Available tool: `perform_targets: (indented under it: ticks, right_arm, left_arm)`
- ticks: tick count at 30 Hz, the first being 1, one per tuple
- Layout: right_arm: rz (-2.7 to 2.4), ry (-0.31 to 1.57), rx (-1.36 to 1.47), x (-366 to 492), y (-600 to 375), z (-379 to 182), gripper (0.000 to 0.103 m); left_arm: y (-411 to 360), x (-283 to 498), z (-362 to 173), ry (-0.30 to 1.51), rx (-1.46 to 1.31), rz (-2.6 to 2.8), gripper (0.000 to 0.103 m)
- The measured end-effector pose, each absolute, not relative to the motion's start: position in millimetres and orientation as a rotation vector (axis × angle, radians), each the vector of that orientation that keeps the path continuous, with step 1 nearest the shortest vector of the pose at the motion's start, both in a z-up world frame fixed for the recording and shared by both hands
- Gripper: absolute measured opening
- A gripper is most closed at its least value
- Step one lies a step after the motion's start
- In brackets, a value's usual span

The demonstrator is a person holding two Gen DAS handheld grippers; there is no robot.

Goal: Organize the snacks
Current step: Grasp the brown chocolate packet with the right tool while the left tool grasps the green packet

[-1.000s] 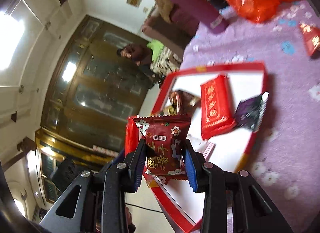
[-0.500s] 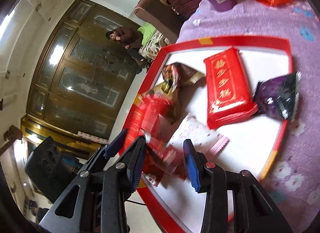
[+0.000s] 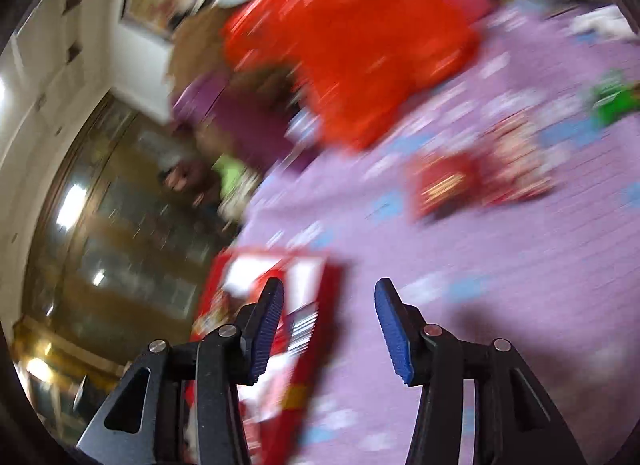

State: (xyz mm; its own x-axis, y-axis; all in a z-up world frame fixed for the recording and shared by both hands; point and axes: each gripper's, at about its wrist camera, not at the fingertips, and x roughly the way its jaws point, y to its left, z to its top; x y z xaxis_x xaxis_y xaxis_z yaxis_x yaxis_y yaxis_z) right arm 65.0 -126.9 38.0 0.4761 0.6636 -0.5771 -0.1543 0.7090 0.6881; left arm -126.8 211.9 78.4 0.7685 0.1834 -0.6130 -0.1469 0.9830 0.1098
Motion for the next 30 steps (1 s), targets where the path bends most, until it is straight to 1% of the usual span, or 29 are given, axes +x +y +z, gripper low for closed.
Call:
perform_targets:
  ticks: [3,7,12,15,18,20,23,24,25,26,27,30]
  right_arm:
    - [0.339,0.885,0.598,77,-203,40,0.05]
    - [0.138,0.845,0.571,92,-272,32,0.05]
    - [0.077,0.866,0.602,123,-319,10,0.051]
    - [0.107,0.867,0.597,137,-317,5,0.05]
    - [0.113,0.864,0.554,143,-302,0,0.05]
    - [0.11,0.871,0.495,146,-292,-6,0.05]
    - [0.108,0.867,0.381,146,-280,-4,0.046]
    - [0.106,0.872,0.338,142,-277,-3,0.044]
    - [0.093,0.882,0.264,142,-271,-2,0.039]
    - [0.087,0.885,0.234,142,-268,-2,0.039]
    - [0.073,0.888,0.196,142,-265,-2,0.035]
    - [0.057,0.907,0.132,141,-258,-1,0.034]
  left_arm:
    - [196,-123,79,0.673,0.081,0.146,0.063]
    - [176,-116,80,0.684,0.105,0.108,0.063]
    - [147,-99,84,0.719,0.137,0.032,0.063]
    - [130,-94,93,0.709,0.173,0.006,0.063]
    - [112,-88,98,0.7,0.207,-0.009,0.068]
    - [101,-84,99,0.706,0.213,-0.026,0.069]
    - [81,-72,98,0.723,0.222,-0.063,0.069]
    - [74,-67,98,0.726,0.228,-0.07,0.068]
    - [64,-61,98,0.73,0.24,-0.079,0.068]
    - [57,-56,98,0.73,0.245,-0.089,0.068]
    - [49,-52,98,0.727,0.25,-0.103,0.068]
    - [21,-31,98,0.726,0.252,-0.147,0.068]
